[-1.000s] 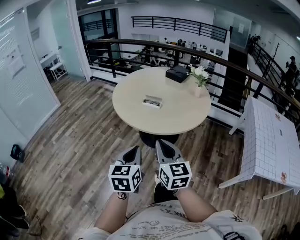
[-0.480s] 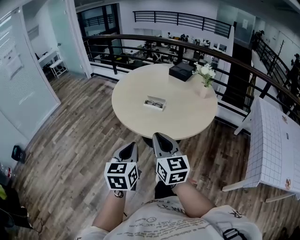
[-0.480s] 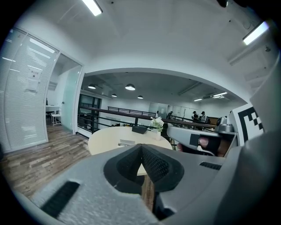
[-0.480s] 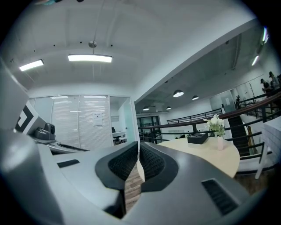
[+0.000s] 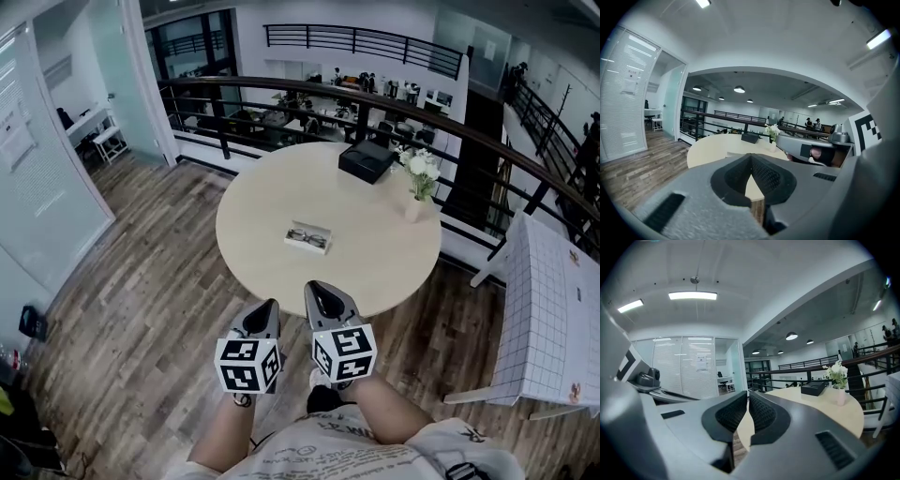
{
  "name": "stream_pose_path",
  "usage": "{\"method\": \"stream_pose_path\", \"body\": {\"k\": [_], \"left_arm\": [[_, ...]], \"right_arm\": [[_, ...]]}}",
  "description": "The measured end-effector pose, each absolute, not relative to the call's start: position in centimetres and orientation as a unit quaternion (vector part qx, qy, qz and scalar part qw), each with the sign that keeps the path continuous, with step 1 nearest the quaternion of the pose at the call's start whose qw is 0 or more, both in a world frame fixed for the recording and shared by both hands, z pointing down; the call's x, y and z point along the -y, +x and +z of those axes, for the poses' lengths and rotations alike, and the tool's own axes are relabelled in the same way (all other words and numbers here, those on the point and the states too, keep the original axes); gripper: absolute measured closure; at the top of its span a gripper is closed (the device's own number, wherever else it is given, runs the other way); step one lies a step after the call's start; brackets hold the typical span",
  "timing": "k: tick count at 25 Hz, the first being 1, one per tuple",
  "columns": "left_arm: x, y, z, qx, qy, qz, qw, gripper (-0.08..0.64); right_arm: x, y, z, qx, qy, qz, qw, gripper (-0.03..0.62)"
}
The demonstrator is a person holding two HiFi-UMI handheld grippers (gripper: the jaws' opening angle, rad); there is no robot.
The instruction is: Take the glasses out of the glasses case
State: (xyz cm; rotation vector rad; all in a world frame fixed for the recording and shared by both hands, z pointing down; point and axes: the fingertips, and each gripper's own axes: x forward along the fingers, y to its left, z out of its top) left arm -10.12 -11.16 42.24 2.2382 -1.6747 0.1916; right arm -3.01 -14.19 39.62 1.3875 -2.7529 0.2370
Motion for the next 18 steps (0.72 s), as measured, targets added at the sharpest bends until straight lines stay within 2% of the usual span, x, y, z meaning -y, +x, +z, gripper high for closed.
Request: {"method": "stream_pose_path", "body": {"k": [18], "left_arm": [[24.7, -8.6, 46.2, 0.583, 0.79, 0.09, 0.166, 0.548]], "right_arm": [[27.5, -1.8, 46.3, 0.891, 0.44, 0.092, 0.062, 0.575]]}}
